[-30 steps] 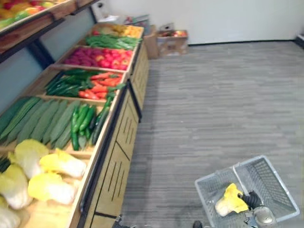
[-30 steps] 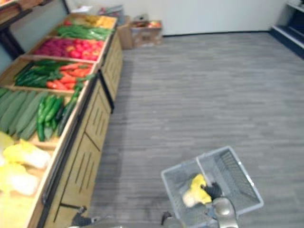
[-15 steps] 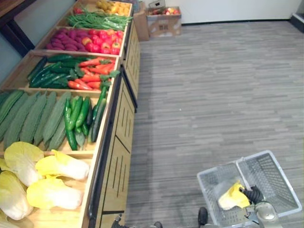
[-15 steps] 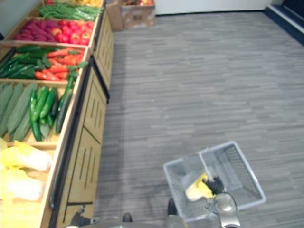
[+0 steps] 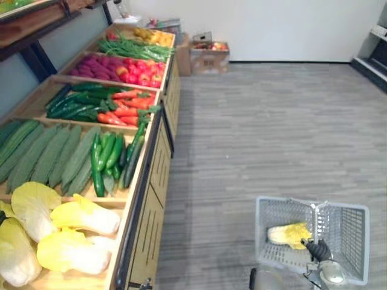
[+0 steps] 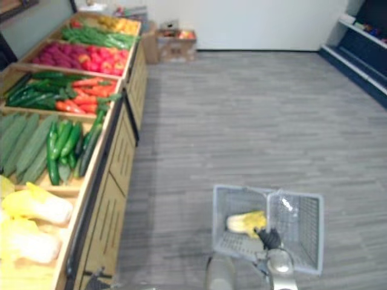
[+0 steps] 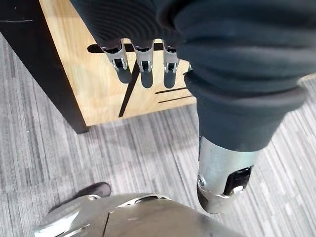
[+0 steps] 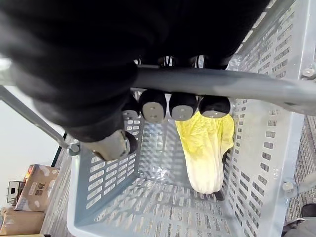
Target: Pick vegetable in the basket
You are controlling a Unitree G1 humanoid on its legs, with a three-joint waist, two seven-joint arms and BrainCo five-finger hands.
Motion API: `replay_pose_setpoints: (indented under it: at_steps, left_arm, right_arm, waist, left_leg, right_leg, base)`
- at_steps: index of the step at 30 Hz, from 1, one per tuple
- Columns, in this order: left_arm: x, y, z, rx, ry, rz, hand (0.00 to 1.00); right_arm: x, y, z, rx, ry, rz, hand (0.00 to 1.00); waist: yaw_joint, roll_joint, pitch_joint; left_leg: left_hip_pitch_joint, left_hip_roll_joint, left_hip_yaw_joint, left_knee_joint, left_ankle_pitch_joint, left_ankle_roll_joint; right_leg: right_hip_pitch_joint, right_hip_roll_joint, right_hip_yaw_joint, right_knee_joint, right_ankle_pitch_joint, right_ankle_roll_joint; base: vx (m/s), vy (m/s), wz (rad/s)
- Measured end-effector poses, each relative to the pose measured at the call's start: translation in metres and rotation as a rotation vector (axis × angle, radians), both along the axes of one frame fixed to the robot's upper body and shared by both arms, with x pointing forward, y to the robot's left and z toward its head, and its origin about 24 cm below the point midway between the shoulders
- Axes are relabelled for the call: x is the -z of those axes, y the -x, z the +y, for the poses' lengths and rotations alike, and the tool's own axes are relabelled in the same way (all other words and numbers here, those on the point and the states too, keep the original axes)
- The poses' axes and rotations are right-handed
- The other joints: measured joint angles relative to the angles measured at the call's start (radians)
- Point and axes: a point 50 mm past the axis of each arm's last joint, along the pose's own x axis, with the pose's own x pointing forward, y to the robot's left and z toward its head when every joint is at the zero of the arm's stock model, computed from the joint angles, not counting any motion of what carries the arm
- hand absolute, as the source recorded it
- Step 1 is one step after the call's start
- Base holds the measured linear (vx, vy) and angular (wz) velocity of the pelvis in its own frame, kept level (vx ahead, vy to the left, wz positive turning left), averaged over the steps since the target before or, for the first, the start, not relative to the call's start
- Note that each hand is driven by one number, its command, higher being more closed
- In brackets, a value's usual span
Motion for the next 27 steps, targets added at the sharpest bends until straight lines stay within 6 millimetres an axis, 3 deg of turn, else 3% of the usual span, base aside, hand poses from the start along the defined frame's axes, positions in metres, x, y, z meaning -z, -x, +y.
replay_pose_setpoints:
  at_steps: [3, 4, 5, 6, 8, 9, 13, 16, 18, 20, 22, 24, 27]
  left_arm:
    - [0.000, 0.002, 0.003, -0.047, -0.003, 0.002, 0.00]
    - [0.000, 0.002, 0.004, -0.056, -0.005, 0.002, 0.00]
    - [0.000, 0.003, 0.004, -0.057, -0.006, 0.003, 0.00]
    - [0.000, 0.003, 0.003, -0.058, -0.006, 0.002, 0.00]
    - [0.000, -0.004, -0.002, -0.052, 0.004, -0.010, 0.00]
    - [-0.001, -0.009, -0.002, -0.048, 0.001, -0.024, 0.00]
    - [-0.001, -0.018, -0.012, -0.042, 0.022, -0.051, 0.00]
    - [0.000, -0.019, -0.014, -0.041, 0.030, -0.049, 0.00]
    - [0.001, -0.014, -0.016, -0.066, 0.034, -0.044, 0.00]
    - [0.000, -0.015, -0.015, -0.102, 0.034, -0.060, 0.00]
    - [-0.001, -0.016, -0.014, -0.167, 0.037, -0.084, 0.00]
    - [-0.001, -0.013, -0.011, -0.248, 0.044, -0.096, 0.00]
    - [-0.001, -0.010, -0.010, -0.294, 0.043, -0.096, 0.00]
  right_arm:
    - [-0.001, -0.002, -0.001, 0.007, -0.003, -0.007, 1.00]
    - [-0.002, -0.003, -0.002, 0.019, -0.006, -0.012, 1.00]
    - [-0.002, -0.004, -0.001, 0.020, -0.007, -0.013, 1.00]
    - [-0.002, -0.004, -0.001, 0.021, -0.009, -0.013, 1.00]
    - [-0.004, -0.009, -0.002, 0.020, -0.006, -0.028, 1.00]
    - [-0.006, -0.014, 0.001, 0.017, -0.011, -0.039, 1.00]
    - [-0.004, -0.007, -0.004, 0.046, -0.009, -0.032, 1.00]
    - [0.000, -0.001, -0.005, 0.054, -0.014, -0.010, 1.00]
    - [0.004, 0.007, -0.005, 0.058, -0.017, 0.016, 1.00]
    - [0.005, 0.010, -0.006, 0.063, -0.014, 0.022, 1.00]
    - [0.006, 0.016, -0.009, 0.092, 0.000, 0.034, 1.00]
    - [0.007, 0.021, -0.011, 0.107, 0.004, 0.042, 1.00]
    - [0.007, 0.024, -0.017, 0.133, 0.009, 0.043, 1.00]
  waist:
    - [0.000, -0.010, 0.009]
    - [0.000, -0.021, 0.017]
    - [0.000, -0.018, 0.023]
    - [-0.002, -0.008, 0.028]
    - [0.001, 0.031, 0.028]
    - [0.002, 0.035, 0.026]
    - [-0.017, 0.044, 0.016]
    - [-0.015, 0.044, 0.016]
    - [-0.005, 0.048, 0.014]
    - [0.013, 0.032, 0.021]
    - [0.012, 0.038, 0.018]
    - [0.012, 0.031, 0.019]
    - [0.013, 0.033, 0.018]
  left_leg:
    - [0.004, 0.010, -0.006, -0.011, 0.006, -0.028]
    - [0.024, 0.018, -0.010, -0.011, -0.009, -0.054]
    - [0.039, 0.025, -0.011, -0.012, -0.017, -0.067]
    - [0.061, 0.045, -0.021, -0.012, -0.034, -0.093]
    - [0.063, 0.095, -0.037, -0.010, -0.031, -0.120]
    - [0.067, 0.112, -0.040, -0.006, -0.013, -0.140]
    - [0.033, 0.144, -0.104, 0.095, 0.013, -0.163]
    - [-0.067, 0.143, -0.166, 0.294, 0.100, -0.232]
    - [-0.126, 0.140, -0.178, 0.454, 0.238, -0.288]
    - [-0.174, 0.141, -0.176, 0.568, 0.326, -0.289]
    - [-0.237, 0.178, -0.127, 0.667, 0.255, -0.276]
    - [-0.269, 0.224, -0.055, 0.584, 0.221, -0.220]
    - [-0.307, 0.239, -0.081, 0.281, 0.222, -0.209]
  right_leg:
    - [0.021, 0.032, -0.036, -0.300, 0.029, 0.029]
    - [0.042, 0.046, -0.032, -0.442, 0.086, 0.027]
    - [0.054, 0.050, -0.030, -0.471, 0.125, 0.025]
    - [0.074, 0.068, -0.040, -0.477, 0.215, 0.004]
    - [0.056, 0.115, -0.053, -0.410, 0.154, -0.036]
    - [0.032, 0.124, -0.058, -0.339, 0.108, -0.049]
    - [0.037, 0.121, -0.112, -0.231, -0.009, -0.067]
    - [0.085, 0.109, -0.136, -0.239, -0.045, -0.080]
    - [0.147, 0.106, -0.145, -0.250, -0.081, -0.097]
    - [0.192, 0.097, -0.147, -0.277, -0.096, -0.105]
    - [0.265, 0.089, -0.174, -0.317, -0.100, -0.111]
    - [0.321, 0.071, -0.195, -0.357, -0.102, -0.109]
    - [0.345, 0.047, -0.233, -0.375, -0.112, -0.087]
  base:
    - [0.28, -0.091, 0.18]
    - [0.34, -0.170, 0.18]
    - [0.45, -0.240, 0.17]
    - [0.39, -0.214, 0.03]
    - [0.38, -0.214, -0.08]
    - [0.34, -0.219, -0.06]
    - [0.29, -0.202, 0.33]
    - [0.26, -0.166, 0.28]
    - [0.27, -0.142, 0.14]
    - [0.25, -0.136, 0.09]
    - [0.25, -0.112, 0.28]
    - [0.20, -0.049, 0.33]
    - [0.10, 0.056, 0.34]
